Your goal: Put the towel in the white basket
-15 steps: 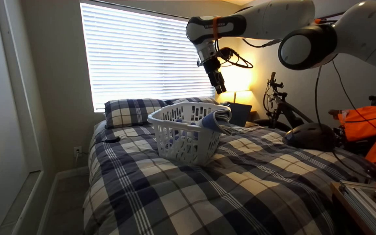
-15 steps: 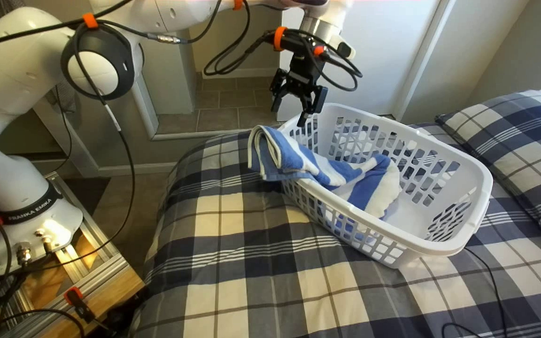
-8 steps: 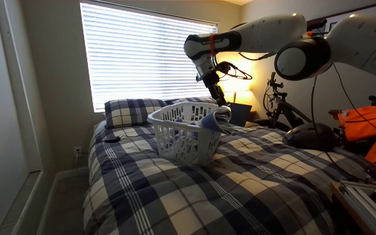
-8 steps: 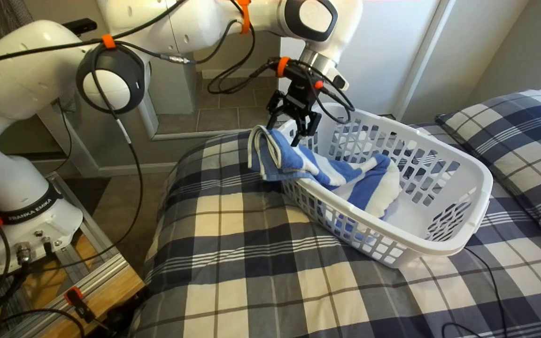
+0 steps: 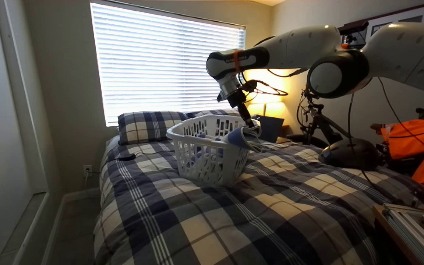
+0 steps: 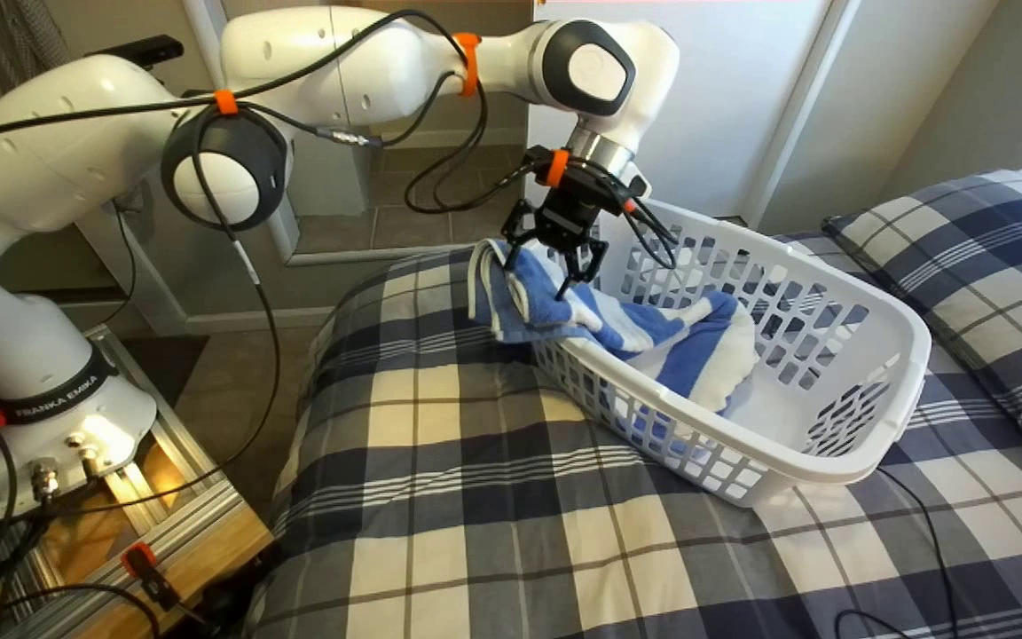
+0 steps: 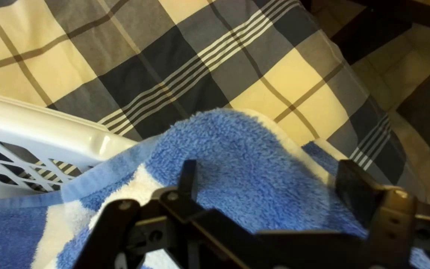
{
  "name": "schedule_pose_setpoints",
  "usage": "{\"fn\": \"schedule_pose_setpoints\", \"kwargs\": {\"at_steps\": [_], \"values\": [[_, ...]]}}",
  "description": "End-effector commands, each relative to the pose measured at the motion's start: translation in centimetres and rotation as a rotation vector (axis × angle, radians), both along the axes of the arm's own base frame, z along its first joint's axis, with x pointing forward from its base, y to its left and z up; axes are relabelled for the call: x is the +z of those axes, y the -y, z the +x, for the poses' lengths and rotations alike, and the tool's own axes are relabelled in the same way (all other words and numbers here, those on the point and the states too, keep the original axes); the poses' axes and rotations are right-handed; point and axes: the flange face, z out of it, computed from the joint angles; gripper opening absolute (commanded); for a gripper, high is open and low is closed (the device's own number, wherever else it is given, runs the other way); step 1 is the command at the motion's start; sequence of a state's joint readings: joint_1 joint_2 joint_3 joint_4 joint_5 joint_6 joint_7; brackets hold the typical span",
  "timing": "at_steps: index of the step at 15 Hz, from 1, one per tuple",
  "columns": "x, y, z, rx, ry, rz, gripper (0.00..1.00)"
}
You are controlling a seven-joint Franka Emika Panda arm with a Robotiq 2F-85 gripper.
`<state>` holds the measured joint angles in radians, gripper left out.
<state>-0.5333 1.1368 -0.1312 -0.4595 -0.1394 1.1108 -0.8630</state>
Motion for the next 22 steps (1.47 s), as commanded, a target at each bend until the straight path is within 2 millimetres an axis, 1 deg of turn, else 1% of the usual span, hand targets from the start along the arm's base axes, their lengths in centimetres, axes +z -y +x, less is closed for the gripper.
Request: {"fn": "schedule_pose_setpoints", "kwargs": {"at_steps": [1,3,10,11,13,16,19,20,22], "values": [[-0.6,0.5,0.2,0.106,-0.005,0.004,0.64],[-0.4,0.7,0.4,0.141,0.011,0.003,0.48],[1.5,1.4,1.2,0.206,0.092,-0.023,0.0],[1.8,1.6,1.4,0.204,0.114,-0.036,0.0],[3.1,2.1,1.8,0.143,0.201,-0.075,0.01],[6.7,2.5,2.2,0.058,0.321,-0.126,0.02],[10.4,2.3,2.8,-0.011,0.435,-0.177,0.02],[11.4,2.2,3.0,-0.041,0.474,-0.19,0.02],[12.6,2.1,3.5,-0.117,0.539,-0.215,0.02]]}}
